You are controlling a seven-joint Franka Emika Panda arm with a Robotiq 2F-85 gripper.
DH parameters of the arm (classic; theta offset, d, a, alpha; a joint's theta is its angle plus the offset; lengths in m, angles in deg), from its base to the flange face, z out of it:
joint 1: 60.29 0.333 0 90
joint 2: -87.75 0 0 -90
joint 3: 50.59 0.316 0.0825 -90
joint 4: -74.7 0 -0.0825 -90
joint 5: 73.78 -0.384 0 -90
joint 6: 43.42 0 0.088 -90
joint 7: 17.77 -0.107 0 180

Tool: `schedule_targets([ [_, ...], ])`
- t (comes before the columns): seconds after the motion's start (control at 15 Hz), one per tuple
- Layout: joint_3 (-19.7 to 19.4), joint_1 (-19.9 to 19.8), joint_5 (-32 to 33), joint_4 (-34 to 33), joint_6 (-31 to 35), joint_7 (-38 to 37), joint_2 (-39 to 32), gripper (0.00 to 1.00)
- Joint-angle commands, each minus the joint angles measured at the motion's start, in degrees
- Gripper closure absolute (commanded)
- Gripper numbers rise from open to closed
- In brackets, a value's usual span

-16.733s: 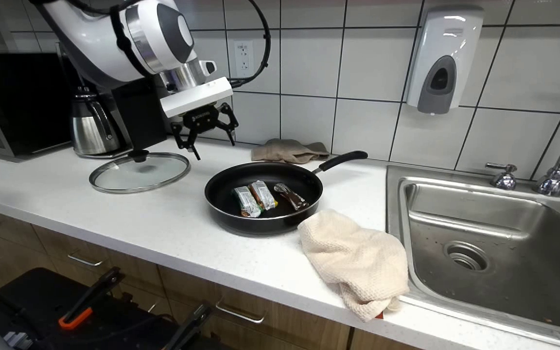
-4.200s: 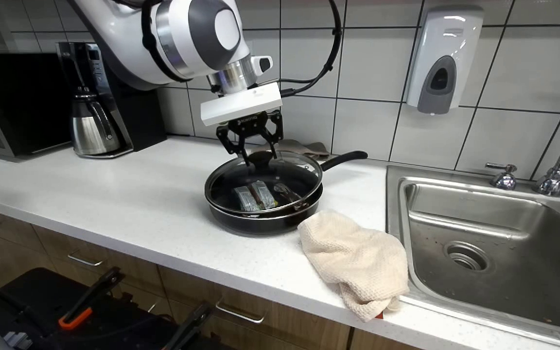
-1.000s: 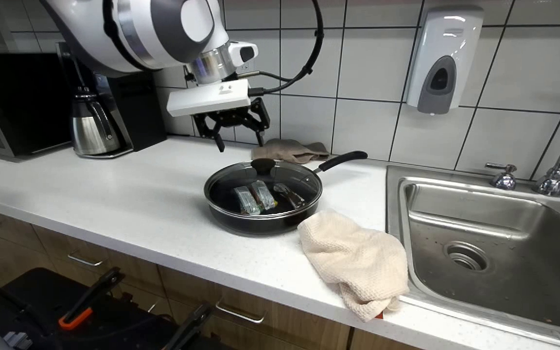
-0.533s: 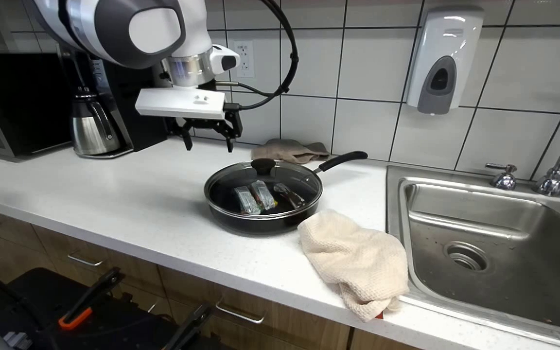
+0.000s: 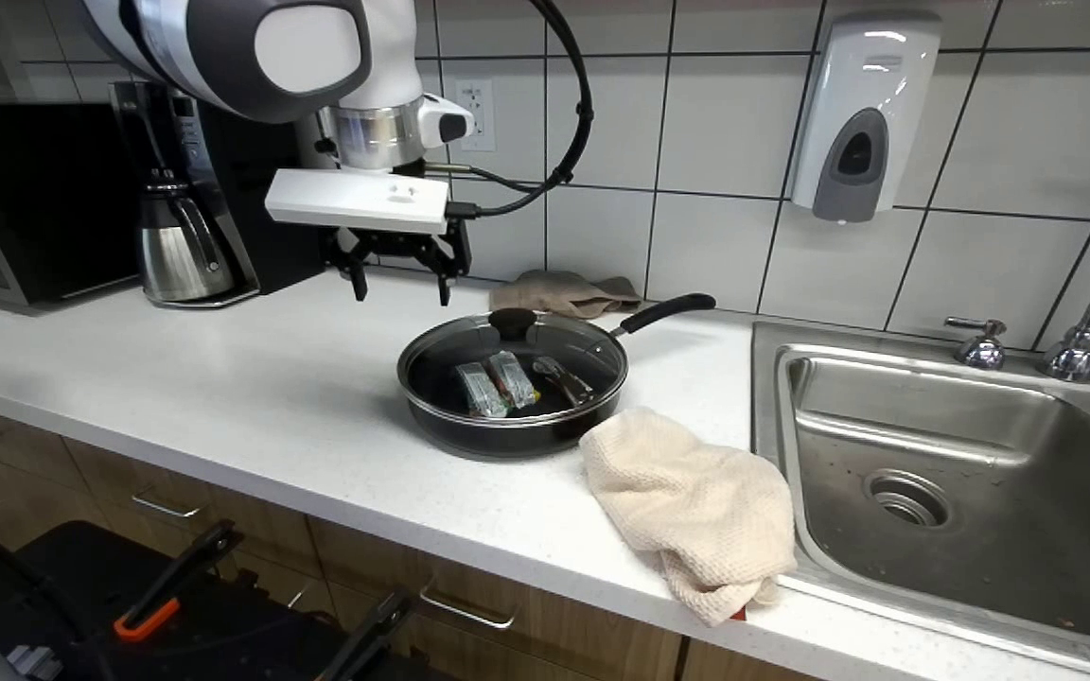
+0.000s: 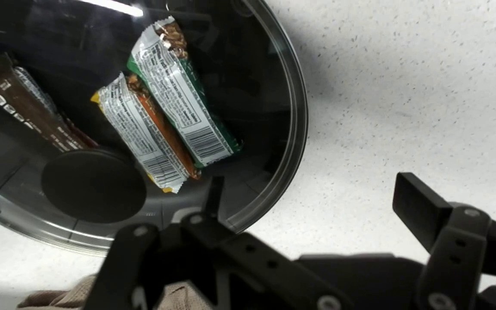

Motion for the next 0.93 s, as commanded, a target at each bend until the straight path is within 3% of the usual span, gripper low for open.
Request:
schedule_targets([
  [0.0, 0.75, -1.35, 0.39, -0.05, -5.07, 5.16, 2.18, 0.00],
  [0.4, 4.36, -5.08, 7.50, -0.99, -9.79, 4.00, 1.40, 0.00],
  [0.47, 3.65, -3.92, 4.20, -0.24, -6.67, 4.61, 0.21, 0.00],
  [0.87, 4.52, -4.88, 5.85, -0.44, -7.71, 4.49, 0.26, 0.00],
])
